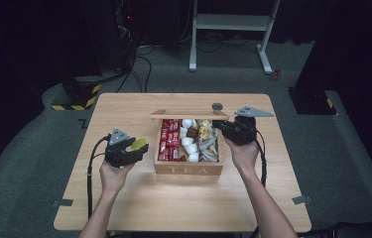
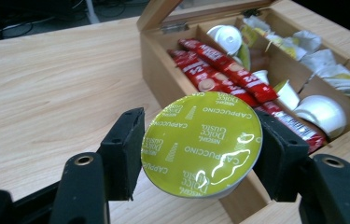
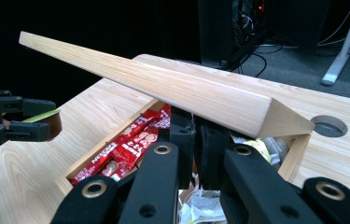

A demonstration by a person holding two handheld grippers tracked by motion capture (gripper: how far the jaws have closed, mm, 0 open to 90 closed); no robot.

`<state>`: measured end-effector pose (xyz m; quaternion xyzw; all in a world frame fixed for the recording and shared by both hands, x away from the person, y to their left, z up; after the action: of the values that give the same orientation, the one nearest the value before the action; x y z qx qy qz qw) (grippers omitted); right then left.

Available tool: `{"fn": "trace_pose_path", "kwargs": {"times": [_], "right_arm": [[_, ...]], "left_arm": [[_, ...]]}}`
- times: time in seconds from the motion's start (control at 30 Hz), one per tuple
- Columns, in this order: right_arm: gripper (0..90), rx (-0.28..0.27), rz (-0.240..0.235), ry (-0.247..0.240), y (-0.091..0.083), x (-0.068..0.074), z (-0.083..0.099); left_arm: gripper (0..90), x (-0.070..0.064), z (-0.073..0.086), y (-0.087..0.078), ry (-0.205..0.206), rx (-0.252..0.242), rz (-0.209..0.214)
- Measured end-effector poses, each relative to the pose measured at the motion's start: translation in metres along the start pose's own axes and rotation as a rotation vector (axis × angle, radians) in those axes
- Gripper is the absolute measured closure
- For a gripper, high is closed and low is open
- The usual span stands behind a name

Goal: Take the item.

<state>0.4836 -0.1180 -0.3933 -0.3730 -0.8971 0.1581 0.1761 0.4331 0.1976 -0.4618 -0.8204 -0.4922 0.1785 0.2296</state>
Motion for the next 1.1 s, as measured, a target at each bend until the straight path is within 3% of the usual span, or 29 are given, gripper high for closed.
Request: {"fn": "trace_pose_path", "kwargs": {"times": [0.4, 0.63, 0.83, 0.97, 1.1], "right_arm": [[86.5, 0.001, -0.006, 0.001, 0.0, 0.0, 0.001], [86.2, -0.001, -0.008, 0.002, 0.0, 0.001, 0.002], [86.2, 0.002, -0.007, 0.0, -0.001, 0.001, 0.003], [86.2, 0.005, -0.007, -0.003, -0.001, 0.0, 0.002], [86.2, 0.006, -0.008, -0.005, -0.001, 0.0, 0.002]], "left_arm": [[40.7, 0.008, 0.012, 0.005, -0.013, 0.018, -0.028], [40.7, 0.009, 0.023, 0.009, 0.009, 0.044, -0.064], [40.6, 0.013, 0.032, 0.015, -0.01, 0.067, -0.078], [40.6, 0.011, 0.037, 0.018, 0.017, 0.09, -0.089], [40.6, 0.011, 0.04, 0.02, 0.013, 0.097, -0.089]]}}
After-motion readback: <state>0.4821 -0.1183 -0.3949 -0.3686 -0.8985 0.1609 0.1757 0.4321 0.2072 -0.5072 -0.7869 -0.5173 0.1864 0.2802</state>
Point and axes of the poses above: each handheld gripper's, and its own axes: y roughly forward along the jaws, z roughly out of its underside, x roughly to its left, the point moved 6 cm from there along y, roughly forward along the jaws, and after that the axes turned 1 degree about x, right-handed, at the moved point
